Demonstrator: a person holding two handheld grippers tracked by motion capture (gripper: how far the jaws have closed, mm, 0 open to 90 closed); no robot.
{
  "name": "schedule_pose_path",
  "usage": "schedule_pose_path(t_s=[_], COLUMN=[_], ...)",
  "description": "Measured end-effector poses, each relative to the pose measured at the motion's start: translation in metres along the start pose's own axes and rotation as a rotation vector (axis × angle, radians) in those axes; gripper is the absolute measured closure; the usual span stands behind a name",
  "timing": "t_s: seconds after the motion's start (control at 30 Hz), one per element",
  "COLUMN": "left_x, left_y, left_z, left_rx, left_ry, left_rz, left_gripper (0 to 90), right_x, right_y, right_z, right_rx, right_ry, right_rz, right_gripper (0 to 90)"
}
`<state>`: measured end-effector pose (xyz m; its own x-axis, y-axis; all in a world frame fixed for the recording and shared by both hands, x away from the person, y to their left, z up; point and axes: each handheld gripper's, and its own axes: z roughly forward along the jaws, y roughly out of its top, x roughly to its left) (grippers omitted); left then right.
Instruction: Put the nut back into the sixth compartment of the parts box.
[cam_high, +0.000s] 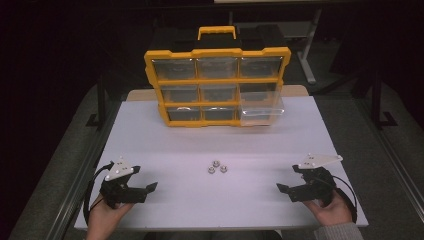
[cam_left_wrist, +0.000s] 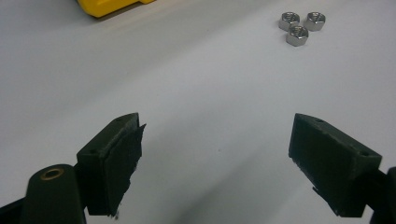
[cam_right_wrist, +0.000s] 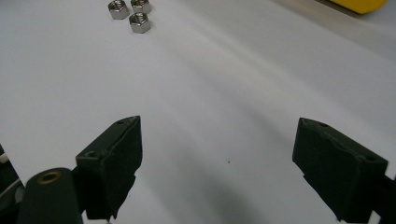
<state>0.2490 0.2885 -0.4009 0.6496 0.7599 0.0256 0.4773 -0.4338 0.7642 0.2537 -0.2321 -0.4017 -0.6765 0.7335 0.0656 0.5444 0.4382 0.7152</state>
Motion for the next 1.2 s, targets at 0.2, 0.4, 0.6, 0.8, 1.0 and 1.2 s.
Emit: schedule_pose_path(t_s=[0.2,0.4,0.6,0.8,1.0,1.2], left_x=[-0.001,-0.002,-0.002,-0.002,-0.002,0.0], left_y=[0.0,0.001,0.001,0.002,0.002,0.002], left_z=[0.001,0.002,0.003,0.002,0.002,0.002], left_rx=[0.006,0.014,0.012,0.008,0.014,0.019], left_ry=[-0.005,-0.006,-0.008,-0.01,-0.009,-0.009], left_rz=[0.002,0.008,0.003,0.006,0.0,0.002], left_gripper=[16.9,16.9,16.9,16.9,17.0,17.0], right_x=[0.004,0.009,0.012,0.017,0.023,0.031], right_y=[0.011,0.019,0.035,0.049,0.068,0.086], right_z=[0.003,0.008,0.016,0.026,0.042,0.06], right_rx=[0.018,0.035,0.045,0.075,0.101,0.123], right_ry=[0.016,0.04,0.077,0.101,0.131,0.163], right_rz=[-0.019,-0.041,-0.055,-0.088,-0.11,-0.143], right_gripper=[15.2,15.6,16.3,18.4,23.0,27.7])
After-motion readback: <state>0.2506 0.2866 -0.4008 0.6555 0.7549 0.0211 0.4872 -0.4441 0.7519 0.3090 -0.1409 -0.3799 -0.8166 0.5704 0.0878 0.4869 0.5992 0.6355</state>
